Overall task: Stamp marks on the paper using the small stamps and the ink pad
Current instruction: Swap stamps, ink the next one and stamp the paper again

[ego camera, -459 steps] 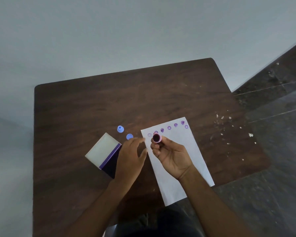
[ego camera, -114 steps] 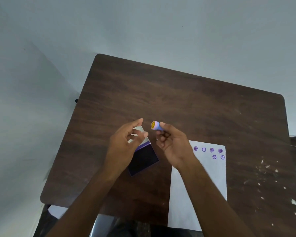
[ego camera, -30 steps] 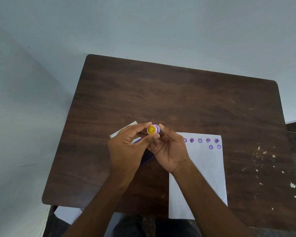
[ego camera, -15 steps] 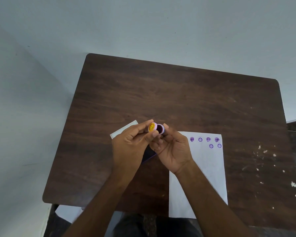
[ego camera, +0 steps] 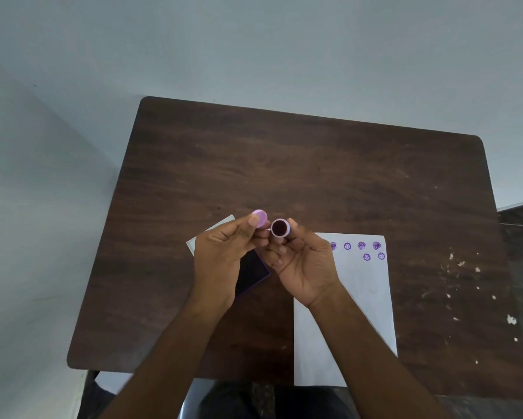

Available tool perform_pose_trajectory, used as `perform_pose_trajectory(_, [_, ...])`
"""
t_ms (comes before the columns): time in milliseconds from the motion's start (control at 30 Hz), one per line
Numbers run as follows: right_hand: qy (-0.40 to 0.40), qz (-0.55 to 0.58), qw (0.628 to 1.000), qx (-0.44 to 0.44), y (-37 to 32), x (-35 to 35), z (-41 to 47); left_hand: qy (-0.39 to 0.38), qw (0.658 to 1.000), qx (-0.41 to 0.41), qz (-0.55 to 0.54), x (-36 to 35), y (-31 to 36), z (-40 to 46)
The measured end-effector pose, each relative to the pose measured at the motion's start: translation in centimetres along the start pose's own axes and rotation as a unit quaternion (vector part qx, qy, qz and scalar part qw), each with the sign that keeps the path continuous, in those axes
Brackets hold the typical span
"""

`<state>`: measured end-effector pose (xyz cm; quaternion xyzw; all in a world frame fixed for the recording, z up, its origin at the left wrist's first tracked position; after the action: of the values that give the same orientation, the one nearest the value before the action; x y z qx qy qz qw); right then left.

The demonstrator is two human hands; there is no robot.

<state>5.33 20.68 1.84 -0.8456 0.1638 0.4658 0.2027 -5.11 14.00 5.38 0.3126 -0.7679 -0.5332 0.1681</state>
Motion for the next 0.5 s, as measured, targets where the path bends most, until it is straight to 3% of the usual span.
perform_pose_trajectory(100, [-0.003,0.012,1.000,-0.004,-0.2,-0.2,0.0,0.017,1.000,0.011,0.006,0.3,-0.6,1.0])
perform_pose_trajectory(267, [0.006,0.039,0.999,-0.019,-0.3,-0.2,-0.3,-0.011,0.978,0.012,0.209,0.3,-2.3,4.3])
perform_pose_trajectory(367, [0.014,0.043,0.999,-0.021,-0.6,0.0,-0.5,-0.006,0.964,-0.004,0.267,0.3,-3.1,6.4])
perform_pose_trajectory(500, [0.037,0.032,0.999,-0.014,-1.2,0.8,-0.9,0.016,0.906,-0.015,0.424,0.5,-4.0,8.9])
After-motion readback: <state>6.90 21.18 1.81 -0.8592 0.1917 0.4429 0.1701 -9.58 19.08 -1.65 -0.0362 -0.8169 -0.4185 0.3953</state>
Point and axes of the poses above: each hand's wrist, its own z-axis towards the middle knuckle, its own x-axis out of the back of the hand, y = z × x, the point moved 7 cm from there along z, towards the middle knuckle, and after that the axes turned 10 degrees about z, right-handed, at the moved point
